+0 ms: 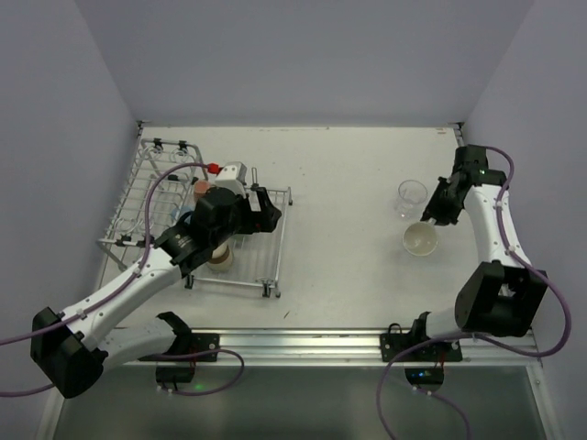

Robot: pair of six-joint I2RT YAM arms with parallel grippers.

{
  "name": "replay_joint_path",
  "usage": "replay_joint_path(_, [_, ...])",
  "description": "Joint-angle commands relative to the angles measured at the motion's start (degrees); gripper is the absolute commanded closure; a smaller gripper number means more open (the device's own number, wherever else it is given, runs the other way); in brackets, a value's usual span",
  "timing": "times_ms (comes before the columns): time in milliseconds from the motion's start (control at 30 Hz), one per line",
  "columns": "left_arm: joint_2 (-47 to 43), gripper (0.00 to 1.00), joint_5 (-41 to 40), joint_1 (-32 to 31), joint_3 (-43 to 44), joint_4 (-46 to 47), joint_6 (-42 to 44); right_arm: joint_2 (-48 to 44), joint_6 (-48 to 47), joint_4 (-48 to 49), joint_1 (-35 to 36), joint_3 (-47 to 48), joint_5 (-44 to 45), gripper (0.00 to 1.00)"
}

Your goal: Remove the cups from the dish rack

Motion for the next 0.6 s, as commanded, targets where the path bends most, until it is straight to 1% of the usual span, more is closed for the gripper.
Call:
replay_joint_path(0, [-0.42,0.0,-0.61,-0.15,2.91,-0.38,-2.28,4.43,0.55,-2.92,-2.12,5.72,0.76,1.0])
replay_joint_path(33, [-0.59,0.0,-0.61,-0.15,2.91,0.05,-2.11,5.77,-0.06,-4.49,-3.17,6.86,0.85,1.0])
replay_joint_path(100, [-1.38,0.0,-1.57,-0.15,3.09,0.15,-0.97,8.05,-0.59,-4.68,-4.23,8.71,1.2,1.0])
replay_joint_path(133, [-1.65,0.0,-2.1,-0.15,3.35,-0.03,-0.44,8.85,-0.86,-4.68,-5.89,9.15,0.94,1.0])
replay_joint_path(233, [-2.61,0.0,-4.3,-0.15,3.52,-0.56,1.05,12.62,-1.39,-4.6,-8.27,10.12,-0.9,1.0])
replay_joint_path(400, [-4.28,0.0,-3.6,-0.15,3.35,-0.03,0.89,19.13,-1.04,-2.13,-9.86,10.82,-4.15,1.0])
replay_joint_path(567, [-5.95,0.0,-3.24,-0.15,1.42,1.2,0.79,25.72,-0.6,-0.46,-11.0,13.02,-7.41,1.0])
